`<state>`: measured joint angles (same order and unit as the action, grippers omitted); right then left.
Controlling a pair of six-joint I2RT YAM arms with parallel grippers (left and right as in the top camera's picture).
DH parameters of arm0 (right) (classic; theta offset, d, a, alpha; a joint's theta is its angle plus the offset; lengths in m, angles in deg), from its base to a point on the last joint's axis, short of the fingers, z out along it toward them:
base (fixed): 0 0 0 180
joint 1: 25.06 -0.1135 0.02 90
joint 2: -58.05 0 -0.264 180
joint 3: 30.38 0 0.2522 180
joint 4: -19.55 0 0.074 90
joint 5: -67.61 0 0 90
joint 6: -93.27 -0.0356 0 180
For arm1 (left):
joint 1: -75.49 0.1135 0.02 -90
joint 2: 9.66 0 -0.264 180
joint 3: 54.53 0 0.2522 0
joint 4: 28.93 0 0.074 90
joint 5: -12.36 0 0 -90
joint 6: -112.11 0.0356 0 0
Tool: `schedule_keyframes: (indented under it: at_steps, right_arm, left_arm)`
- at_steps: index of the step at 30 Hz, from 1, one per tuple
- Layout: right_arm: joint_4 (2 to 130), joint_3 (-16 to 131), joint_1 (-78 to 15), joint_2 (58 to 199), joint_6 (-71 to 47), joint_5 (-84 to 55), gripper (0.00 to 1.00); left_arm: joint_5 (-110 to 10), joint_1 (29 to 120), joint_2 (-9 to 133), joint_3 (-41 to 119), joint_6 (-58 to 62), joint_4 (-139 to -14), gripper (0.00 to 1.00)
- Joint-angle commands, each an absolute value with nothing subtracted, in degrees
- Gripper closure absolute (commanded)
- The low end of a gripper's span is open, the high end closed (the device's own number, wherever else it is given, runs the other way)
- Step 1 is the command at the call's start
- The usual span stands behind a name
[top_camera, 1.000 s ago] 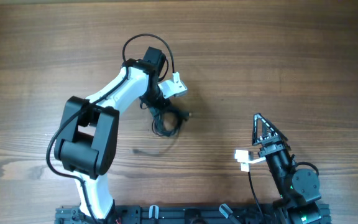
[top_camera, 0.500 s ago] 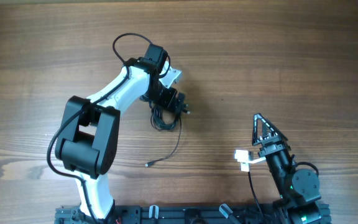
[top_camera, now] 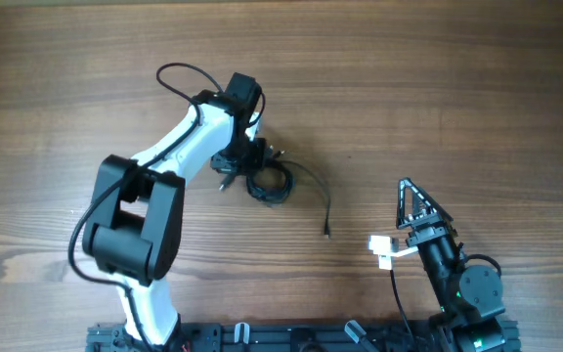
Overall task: Untangle cables
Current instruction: 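Lower the left gripper onto the cable bundle and close on it, then lift the cable bundle with the left gripper and hold it up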
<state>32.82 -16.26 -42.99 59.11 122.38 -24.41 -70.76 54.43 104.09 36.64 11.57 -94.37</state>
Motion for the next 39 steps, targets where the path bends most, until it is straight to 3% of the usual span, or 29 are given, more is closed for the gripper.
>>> schedule_keyframes:
  at_steps: [1, 2, 5, 6, 7, 8, 12, 15, 20, 21, 22, 23, 28, 39]
  right_arm:
    - [32.7, -16.3, -43.2, 58.8, 124.8, -24.9, 0.0]
    - [32.7, -16.3, -43.2, 58.8, 124.8, -24.9, 0.0]
    - [32.7, -16.3, -43.2, 58.8, 124.8, -24.9, 0.0]
    - [32.7, -16.3, -43.2, 58.8, 124.8, -24.9, 0.0]
    - [32.7, -16.3, -43.2, 58.8, 124.8, -24.9, 0.0]
    - [32.7, -16.3, -43.2, 58.8, 124.8, -24.9, 0.0]
    - [32.7, -16.3, -43.2, 58.8, 124.8, -24.9, 0.0]
    - [32.7, -16.3, -43.2, 58.8, 124.8, -24.9, 0.0]
    - [32.7, -16.3, -43.2, 58.8, 124.8, -24.9, 0.0]
    - [32.7, -16.3, -43.2, 58.8, 124.8, -24.9, 0.0]
    - [32.7, -16.3, -43.2, 58.8, 124.8, -24.9, 0.0]
    - [32.7, -16.3, -43.2, 58.8, 124.8, -24.9, 0.0]
    - [32.7, -16.3, -43.2, 58.8, 124.8, -24.9, 0.0]
    - [32.7, -16.3, -43.2, 58.8, 124.8, -24.9, 0.0]
  left_arm:
    - [-74.8, 54.8, 96.4, 36.6, 9.9, -94.7, 0.39]
    - [-74.7, 54.8, 95.7, 36.6, 9.9, -94.6, 0.0]
    - [-73.3, 54.7, 95.7, 36.6, 9.8, -95.7, 0.0]
    - [-73.2, 54.7, 95.7, 36.6, 9.8, -95.6, 0.04]
    - [-73.2, 54.7, 95.7, 36.5, 9.8, -95.2, 0.25]
    - [-73.2, 54.7, 95.7, 36.4, 8.9, -94.8, 0.38]
    - [-73.2, 54.6, 96.3, 35.9, 6.6, -92.6, 0.4]
    - [-73.3, 54.6, 96.3, 34.2, 5.3, -90.0, 0.48]
    - [-73.5, 54.6, 96.3, 33.3, -12.9, -98.0, 0.52]
    - [-73.8, 54.6, 96.3, 33.3, -13.1, -98.4, 0.54]
    - [-76.6, 54.6, 96.3, 33.3, -13.1, -97.5, 0.65]
    - [-79.6, 54.6, 96.3, 33.3, -12.8, -96.3, 0.66]
    - [-80.6, 54.6, 96.4, 32.9, -4.9, -91.2, 0.66]
    - [-77.1, 52.4, 99.2, 27.9, -3.6, -87.0, 0.7]
